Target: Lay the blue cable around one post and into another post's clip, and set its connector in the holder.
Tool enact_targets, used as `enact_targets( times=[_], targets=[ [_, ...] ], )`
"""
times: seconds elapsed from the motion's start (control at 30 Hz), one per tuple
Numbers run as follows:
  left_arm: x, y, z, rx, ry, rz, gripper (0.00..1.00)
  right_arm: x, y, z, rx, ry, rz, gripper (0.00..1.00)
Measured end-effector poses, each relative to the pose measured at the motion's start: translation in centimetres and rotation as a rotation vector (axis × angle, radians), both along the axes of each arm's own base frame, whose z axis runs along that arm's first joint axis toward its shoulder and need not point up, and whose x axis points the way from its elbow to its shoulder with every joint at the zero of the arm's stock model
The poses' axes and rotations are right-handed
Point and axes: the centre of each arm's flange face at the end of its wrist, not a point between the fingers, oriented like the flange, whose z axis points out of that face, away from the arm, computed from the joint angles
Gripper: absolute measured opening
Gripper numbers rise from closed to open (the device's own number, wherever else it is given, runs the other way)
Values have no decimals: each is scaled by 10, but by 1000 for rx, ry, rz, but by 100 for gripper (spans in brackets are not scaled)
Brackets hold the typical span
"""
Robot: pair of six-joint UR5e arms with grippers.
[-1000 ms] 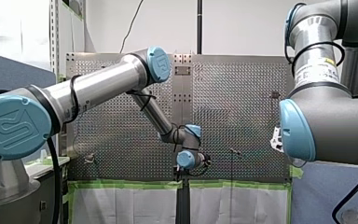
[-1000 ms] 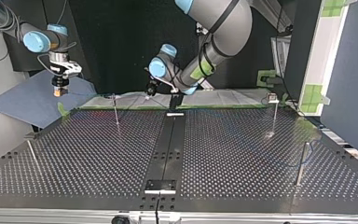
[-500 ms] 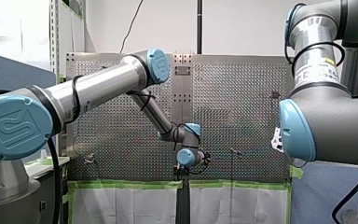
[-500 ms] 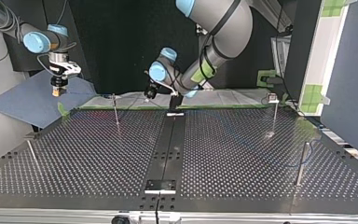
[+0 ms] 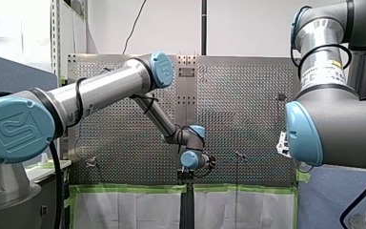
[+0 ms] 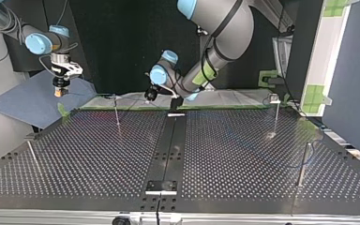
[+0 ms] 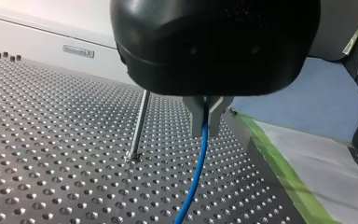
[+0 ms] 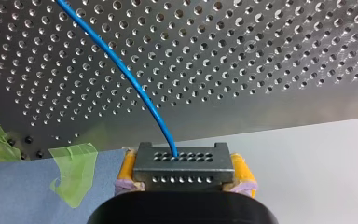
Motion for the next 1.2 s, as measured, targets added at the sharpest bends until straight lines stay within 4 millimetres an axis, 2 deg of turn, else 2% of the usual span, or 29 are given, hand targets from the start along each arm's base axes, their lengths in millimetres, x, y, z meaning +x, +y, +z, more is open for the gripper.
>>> enact_targets(
  times=[0.5, 0.67, 0.7, 0.73, 0.77, 0.8, 0.83, 0.87, 0.9, 0.93, 1.0, 1.2],
  targets=[
    [15, 5, 7, -9, -1, 9, 5, -3, -7, 3, -3, -4, -13, 0],
    [16, 7, 7, -7, 4, 8, 11, -3, -8, 3, -3, -3, -18, 0],
    [15, 6, 7, -6, 5, 6, 14, -3, -8, 3, -3, -3, -17, 0],
    [15, 6, 6, -5, 6, 5, 25, -2, -8, 3, -2, -3, -17, 0],
    [15, 6, 6, -3, 7, 5, 25, -2, -8, 3, -2, -3, -16, 0],
    [14, 6, 7, 0, 7, 6, 36, -2, -7, 2, -1, -2, -16, 0],
    [14, 6, 7, 5, 7, 8, 56, -2, -7, 2, -1, -2, -15, 0],
    [13, 7, 7, 12, 7, 11, 56, -2, -7, 2, -1, -2, -15, 0],
    [13, 7, 7, 21, 7, 16, 72, -2, -7, 2, -1, -1, -15, 0],
    [12, 7, 7, 27, 6, 17, 96, -1, -7, 2, -1, -1, -14, 0],
    [10, 6, 7, 37, 5, 19, 100, -1, -7, 2, -1, 0, -11, 0],
    [4, -2, 13, 54, -10, 4, 100, 2, -7, 1, -2, 1, -6, 0]
  ],
)
